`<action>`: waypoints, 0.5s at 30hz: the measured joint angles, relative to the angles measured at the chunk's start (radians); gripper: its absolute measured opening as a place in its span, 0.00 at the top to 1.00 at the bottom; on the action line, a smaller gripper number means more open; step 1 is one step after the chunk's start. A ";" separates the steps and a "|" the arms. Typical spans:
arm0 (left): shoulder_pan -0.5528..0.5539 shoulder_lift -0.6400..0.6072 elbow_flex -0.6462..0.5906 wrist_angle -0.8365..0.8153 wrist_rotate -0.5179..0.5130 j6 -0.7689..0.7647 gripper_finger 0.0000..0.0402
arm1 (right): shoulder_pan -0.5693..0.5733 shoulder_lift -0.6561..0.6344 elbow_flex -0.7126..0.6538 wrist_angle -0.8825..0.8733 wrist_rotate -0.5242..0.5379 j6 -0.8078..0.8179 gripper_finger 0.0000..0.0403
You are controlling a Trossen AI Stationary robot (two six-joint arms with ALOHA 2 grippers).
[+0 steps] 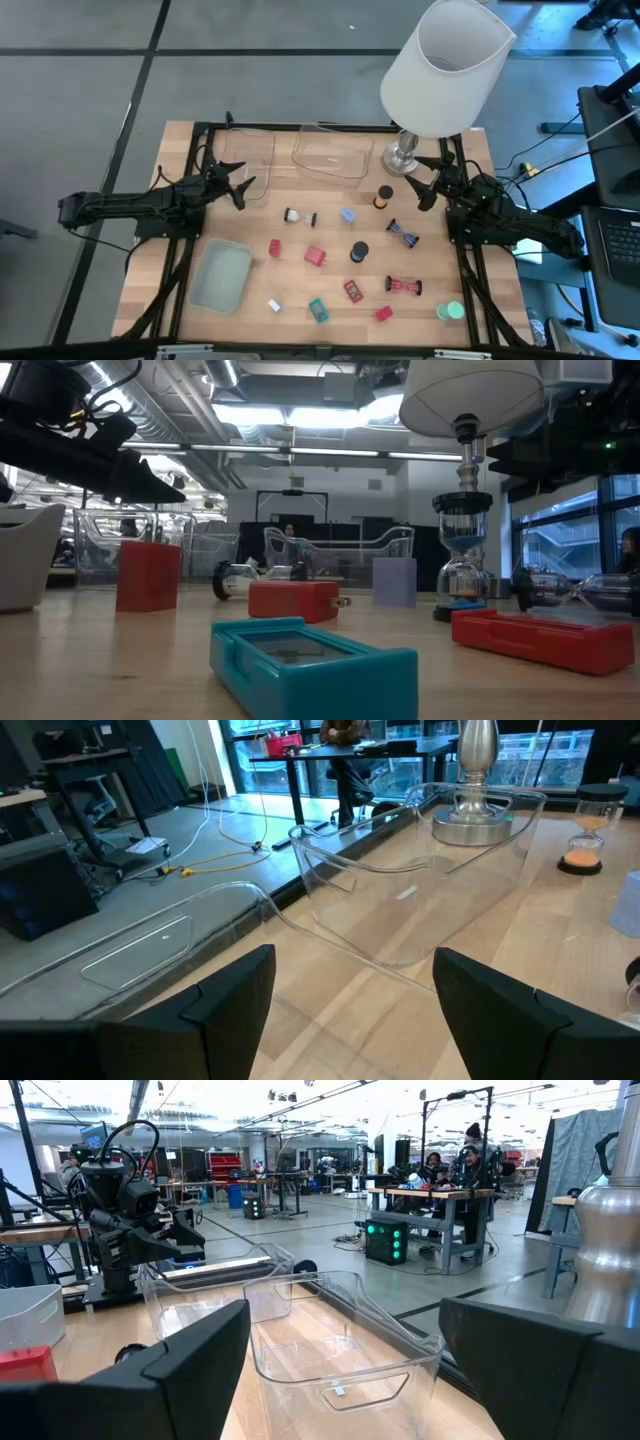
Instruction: Pick & Place Office items
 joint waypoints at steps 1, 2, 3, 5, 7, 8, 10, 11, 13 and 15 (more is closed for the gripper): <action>0.000 0.000 0.000 0.000 0.000 0.000 0.33 | 0.000 0.000 0.000 0.000 0.000 0.000 0.19; 0.000 0.000 0.000 0.000 0.000 0.000 0.33 | 0.000 0.000 0.000 0.000 0.000 0.000 0.19; 0.000 0.000 0.000 0.000 0.000 0.000 0.33 | 0.000 0.000 0.000 0.000 0.000 0.000 0.19; 0.000 0.000 0.000 0.000 0.000 0.000 0.33 | 0.000 0.000 0.000 0.000 0.000 0.000 0.19; 0.000 0.000 0.000 0.000 0.000 0.000 0.33 | 0.000 0.000 0.000 0.000 0.000 0.000 0.19; 0.000 0.000 0.000 0.000 0.000 0.000 0.33 | 0.000 0.000 0.000 0.000 0.000 0.000 0.19; 0.000 0.000 0.000 0.000 0.000 0.000 0.33 | 0.000 0.000 0.000 0.000 0.000 0.000 0.19; 0.000 0.000 0.000 0.000 0.000 0.000 0.33 | 0.000 0.000 0.000 0.000 0.000 0.000 0.19; 0.000 0.000 0.000 0.000 0.000 0.000 0.33 | 0.000 0.000 0.000 0.001 0.000 0.000 0.19; 0.000 0.000 0.000 0.000 0.000 0.000 0.33 | 0.000 0.000 0.000 0.001 0.000 0.000 0.19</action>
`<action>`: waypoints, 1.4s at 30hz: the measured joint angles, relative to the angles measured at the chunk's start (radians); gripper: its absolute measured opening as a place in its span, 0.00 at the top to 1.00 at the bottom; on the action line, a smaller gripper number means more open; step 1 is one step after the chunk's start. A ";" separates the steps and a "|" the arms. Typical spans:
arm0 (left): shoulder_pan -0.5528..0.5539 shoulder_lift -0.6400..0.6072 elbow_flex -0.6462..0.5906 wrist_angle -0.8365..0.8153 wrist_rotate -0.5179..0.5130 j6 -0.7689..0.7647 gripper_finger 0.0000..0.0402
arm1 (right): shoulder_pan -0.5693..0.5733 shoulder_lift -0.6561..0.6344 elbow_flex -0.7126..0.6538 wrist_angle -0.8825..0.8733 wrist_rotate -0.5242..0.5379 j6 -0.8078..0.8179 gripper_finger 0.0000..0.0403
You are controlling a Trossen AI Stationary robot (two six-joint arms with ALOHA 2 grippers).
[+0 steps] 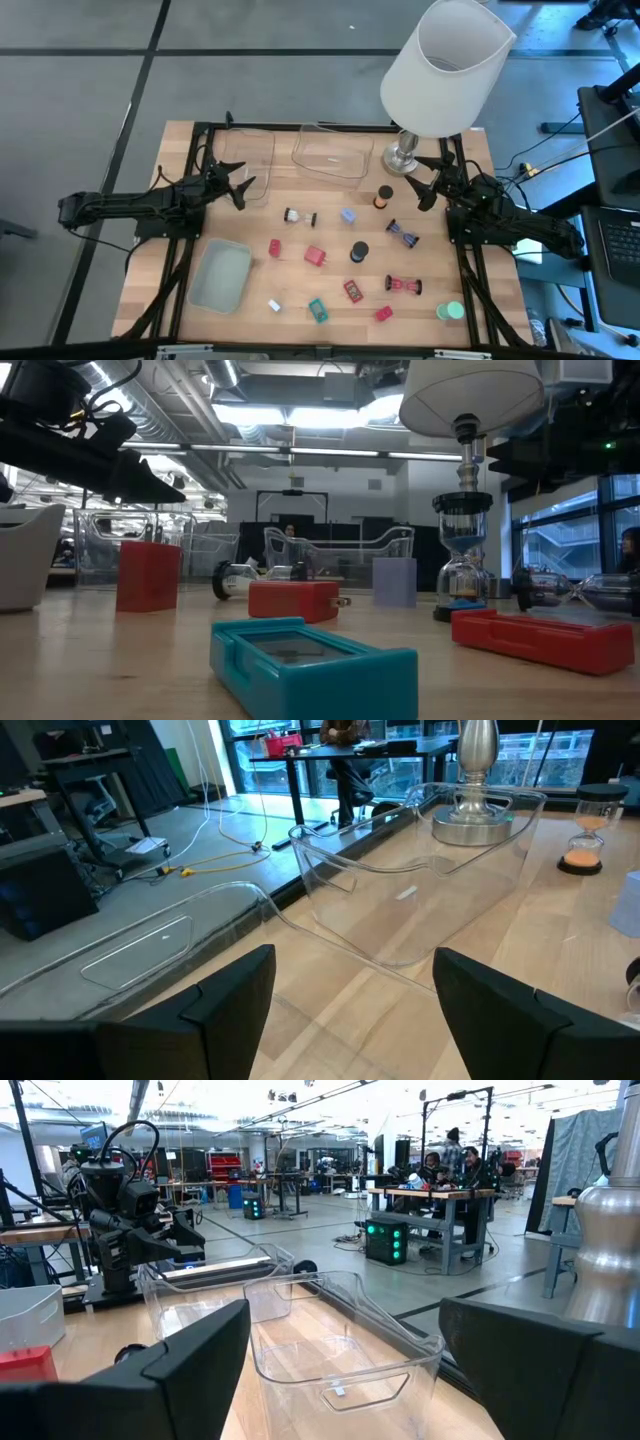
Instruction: Pick & Place Office items
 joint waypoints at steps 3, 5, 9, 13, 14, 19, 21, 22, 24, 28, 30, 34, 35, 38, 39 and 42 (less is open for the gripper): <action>0.000 0.000 0.000 0.003 0.000 0.000 0.33 | 0.000 0.000 0.000 0.000 0.000 0.024 0.19; 0.000 0.000 0.000 0.004 0.000 0.000 0.33 | 0.000 0.000 0.000 0.000 0.000 0.060 0.19; 0.000 0.000 0.000 0.004 0.000 -0.001 0.33 | 0.000 0.000 0.000 0.000 0.000 0.120 0.19; 0.000 0.000 0.000 0.030 0.000 -0.069 0.33 | 0.000 0.000 0.000 0.000 0.000 0.136 0.19; 0.000 0.000 0.000 0.050 0.000 -0.091 0.33 | 0.000 0.000 0.000 0.000 0.000 0.134 0.19; 0.000 0.000 0.000 0.107 -0.010 -0.156 0.33 | 0.000 0.000 0.000 0.002 0.000 0.147 0.19; 0.000 0.000 0.000 0.114 -0.031 -0.169 0.33 | 0.000 0.000 0.000 0.003 0.000 0.157 0.19; 0.000 0.000 0.000 0.113 -0.036 -0.174 0.33 | 0.000 0.000 0.000 0.003 0.000 0.158 0.19; 0.000 0.000 0.000 0.114 -0.043 -0.173 0.33 | 0.000 0.000 0.000 0.003 0.000 0.158 0.19; 0.000 0.000 0.000 0.117 -0.070 -0.172 0.33 | 0.000 0.000 0.000 0.003 0.022 0.158 0.19; 0.000 0.000 0.000 0.118 -0.062 -0.197 0.33 | 0.000 0.000 0.000 0.001 0.036 0.158 0.19; 0.001 0.000 0.000 0.164 -0.074 -0.179 0.33 | 0.000 0.000 0.000 0.001 0.072 0.158 0.19; 0.001 0.000 0.000 0.173 -0.075 -0.172 0.33 | 0.000 0.000 0.000 0.001 0.076 0.158 0.19; 0.001 0.000 0.000 0.223 -0.063 -0.170 0.33 | 0.000 0.000 0.000 0.001 0.077 0.158 0.19; 0.001 0.000 0.000 0.240 -0.052 -0.170 0.33 | 0.000 0.000 0.000 0.001 0.077 0.158 0.19; 0.001 0.000 0.000 0.284 0.005 -0.167 0.33 | 0.000 0.000 0.000 0.001 0.079 0.158 0.19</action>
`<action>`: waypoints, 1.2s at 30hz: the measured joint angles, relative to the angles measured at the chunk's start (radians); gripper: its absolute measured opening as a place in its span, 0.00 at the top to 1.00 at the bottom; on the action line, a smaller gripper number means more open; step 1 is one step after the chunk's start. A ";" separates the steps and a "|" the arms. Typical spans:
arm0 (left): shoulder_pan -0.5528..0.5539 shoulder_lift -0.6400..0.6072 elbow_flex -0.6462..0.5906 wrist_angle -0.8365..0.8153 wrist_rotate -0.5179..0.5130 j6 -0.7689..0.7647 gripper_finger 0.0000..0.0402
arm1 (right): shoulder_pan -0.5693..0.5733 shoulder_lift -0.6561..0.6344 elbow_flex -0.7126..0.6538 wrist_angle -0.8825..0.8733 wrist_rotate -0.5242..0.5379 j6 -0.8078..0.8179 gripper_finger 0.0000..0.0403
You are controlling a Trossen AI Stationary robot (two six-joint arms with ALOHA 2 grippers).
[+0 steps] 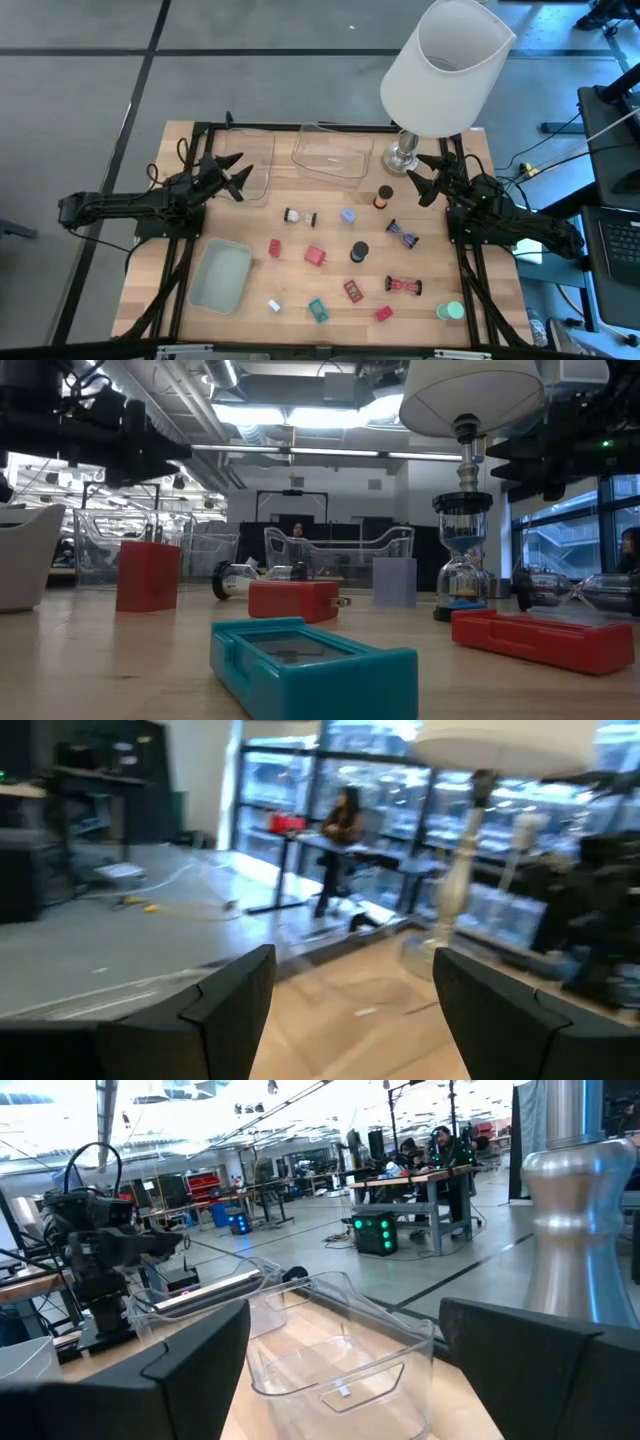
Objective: Pick & Place Office items
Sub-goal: Put the white hourglass into the left transparent bin
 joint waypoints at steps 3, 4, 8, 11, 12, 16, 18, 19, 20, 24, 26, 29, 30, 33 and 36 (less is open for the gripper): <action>0.000 0.000 0.000 0.013 0.107 0.036 0.33 | 0.000 0.000 0.000 0.000 0.000 0.000 0.19; 0.000 0.000 0.000 0.013 0.148 0.043 0.33 | 0.000 0.000 0.000 0.000 0.000 0.000 0.19; 0.000 0.000 0.000 0.026 0.238 0.043 0.33 | 0.000 0.000 0.000 0.005 0.000 0.040 0.19; -0.004 0.000 0.000 0.046 0.256 0.043 0.33 | 0.000 0.000 0.000 0.007 0.000 0.074 0.19; -0.007 0.001 0.000 0.047 0.257 0.044 0.33 | 0.000 0.000 0.000 0.007 0.000 0.079 0.19; -0.027 0.002 0.000 0.076 0.259 0.044 0.33 | 0.000 0.000 0.000 0.008 0.000 0.079 0.19; -0.041 0.013 0.000 0.102 0.276 0.044 0.33 | 0.000 0.000 0.000 0.017 0.000 0.079 0.19; -0.050 0.022 0.000 0.118 0.289 0.044 0.33 | 0.000 0.000 0.000 0.024 0.000 0.079 0.19; -0.059 0.034 0.000 0.140 0.299 0.045 0.33 | 0.000 0.000 0.000 0.030 0.000 0.079 0.19; -0.089 0.128 0.000 0.237 0.307 0.051 0.33 | 0.000 0.000 0.000 0.034 0.000 0.079 0.19; -0.101 0.195 0.000 0.308 0.304 0.068 0.33 | 0.000 0.000 0.000 0.034 0.003 0.079 0.19; -0.110 0.311 0.002 0.430 0.301 0.098 0.33 | 0.000 0.000 0.000 0.034 0.019 0.078 0.19; -0.113 0.350 0.008 0.460 0.300 0.105 0.33 | 0.000 0.000 0.000 0.034 0.025 0.076 0.19; -0.119 0.466 0.056 0.487 0.300 0.114 0.33 | 0.000 0.000 0.000 0.034 0.033 0.074 0.19; -0.120 0.591 0.129 0.484 0.308 0.115 0.33 | 0.000 0.000 0.000 0.034 0.034 0.065 0.19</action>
